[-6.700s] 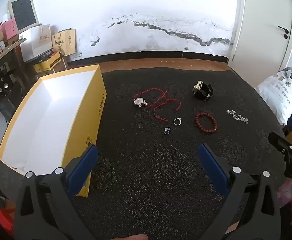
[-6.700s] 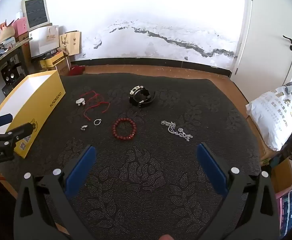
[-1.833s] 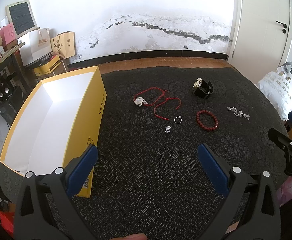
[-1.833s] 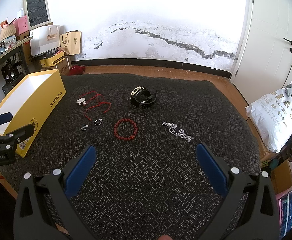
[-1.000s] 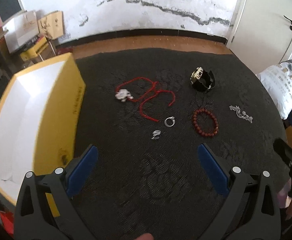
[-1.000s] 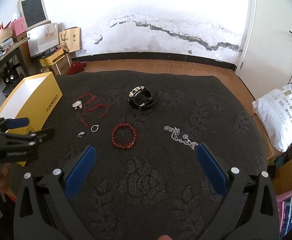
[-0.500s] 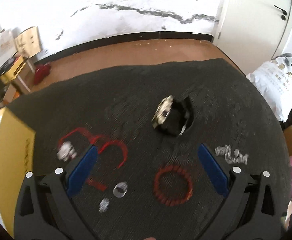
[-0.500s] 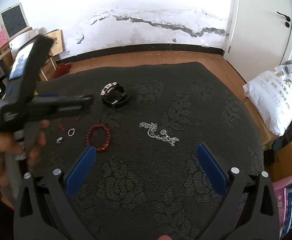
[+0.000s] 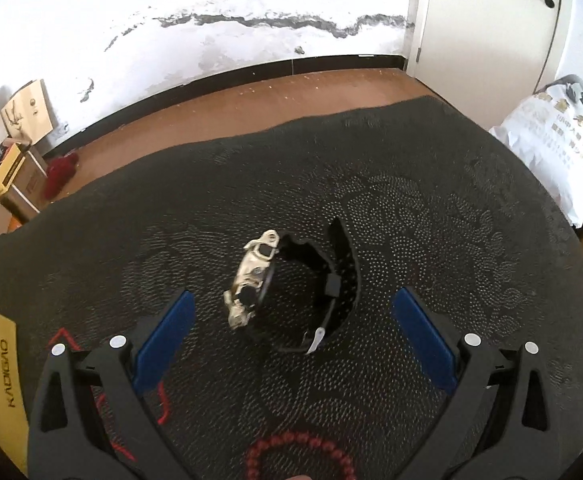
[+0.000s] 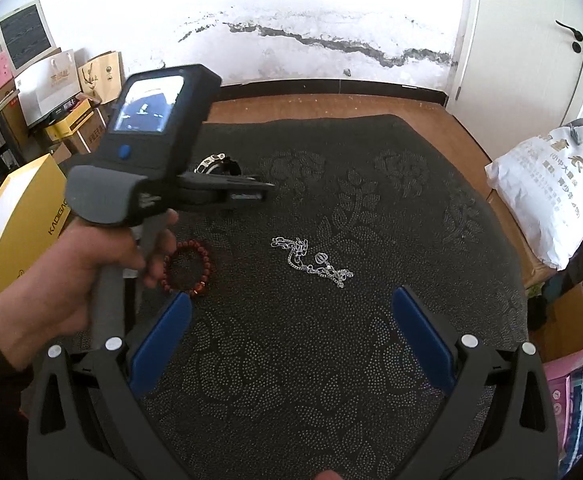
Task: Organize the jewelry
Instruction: 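Reach the left tool to the black watch and close on it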
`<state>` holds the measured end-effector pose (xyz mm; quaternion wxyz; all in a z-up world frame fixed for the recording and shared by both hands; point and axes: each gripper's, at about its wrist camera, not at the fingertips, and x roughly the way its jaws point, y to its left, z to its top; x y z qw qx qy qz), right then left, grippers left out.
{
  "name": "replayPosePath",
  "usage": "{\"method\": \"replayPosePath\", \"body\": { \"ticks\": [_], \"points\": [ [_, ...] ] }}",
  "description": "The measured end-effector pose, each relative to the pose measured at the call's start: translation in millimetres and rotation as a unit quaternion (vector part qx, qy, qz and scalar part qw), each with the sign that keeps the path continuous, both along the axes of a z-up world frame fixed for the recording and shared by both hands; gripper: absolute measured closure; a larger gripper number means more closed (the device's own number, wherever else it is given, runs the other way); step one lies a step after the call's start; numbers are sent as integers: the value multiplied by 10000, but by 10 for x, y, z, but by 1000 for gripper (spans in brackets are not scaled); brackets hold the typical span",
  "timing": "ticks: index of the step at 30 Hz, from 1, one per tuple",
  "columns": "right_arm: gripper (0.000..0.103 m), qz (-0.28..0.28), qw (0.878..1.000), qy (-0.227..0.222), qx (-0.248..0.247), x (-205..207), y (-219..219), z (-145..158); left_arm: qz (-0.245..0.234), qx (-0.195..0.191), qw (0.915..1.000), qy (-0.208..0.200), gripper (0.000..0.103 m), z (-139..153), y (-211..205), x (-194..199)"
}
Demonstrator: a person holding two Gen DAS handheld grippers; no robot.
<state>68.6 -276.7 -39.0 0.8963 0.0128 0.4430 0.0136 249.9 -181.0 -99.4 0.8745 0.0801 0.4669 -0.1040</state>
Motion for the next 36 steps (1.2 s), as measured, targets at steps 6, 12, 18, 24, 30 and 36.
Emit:
{"method": "replayPosePath", "body": {
  "ticks": [6, 12, 18, 24, 30, 36],
  "points": [
    [6, -61, 10000, -8, -38, 20, -47, -23, 59, -104, 9991, 415, 6, -257, 52, 132],
    [6, -119, 9999, 7, -17, 14, -95, -25, 38, -52, 9994, 338, 6, -233, 34, 142],
    [6, -193, 9998, -13, -48, -9, -127, -7, 97, -69, 9997, 209, 6, -216, 34, 131],
    [6, -254, 9997, -39, -48, -20, -169, 10, 116, -54, 9999, 51, 38, -158, 12, 35],
    [6, -264, 9996, -47, -57, -7, -192, -8, 77, -10, 10000, -11, 42, -149, 13, -11],
    [6, -279, 9996, -18, -55, 18, -229, -40, 72, -115, 9999, -80, 42, 85, 147, -125]
  ]
}}
